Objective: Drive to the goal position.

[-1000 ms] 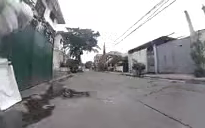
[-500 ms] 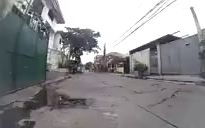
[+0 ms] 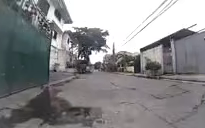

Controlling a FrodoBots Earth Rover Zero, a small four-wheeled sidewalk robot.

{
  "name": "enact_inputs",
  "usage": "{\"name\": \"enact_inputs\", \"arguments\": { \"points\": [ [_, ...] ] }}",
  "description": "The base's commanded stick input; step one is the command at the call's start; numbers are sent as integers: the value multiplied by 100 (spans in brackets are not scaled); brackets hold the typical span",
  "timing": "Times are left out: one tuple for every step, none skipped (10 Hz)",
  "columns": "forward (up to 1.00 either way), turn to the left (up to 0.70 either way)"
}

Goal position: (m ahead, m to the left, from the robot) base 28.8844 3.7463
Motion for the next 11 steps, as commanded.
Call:
{"name": "enact_inputs", "arguments": {
  "points": [
    [100, 0],
    [100, 0],
    [100, 0],
    [100, 0],
    [100, 0],
    [100, 0],
    [100, 0],
    [100, 0],
    [100, 0],
    [100, 0],
    [100, 0]
  ]
}}
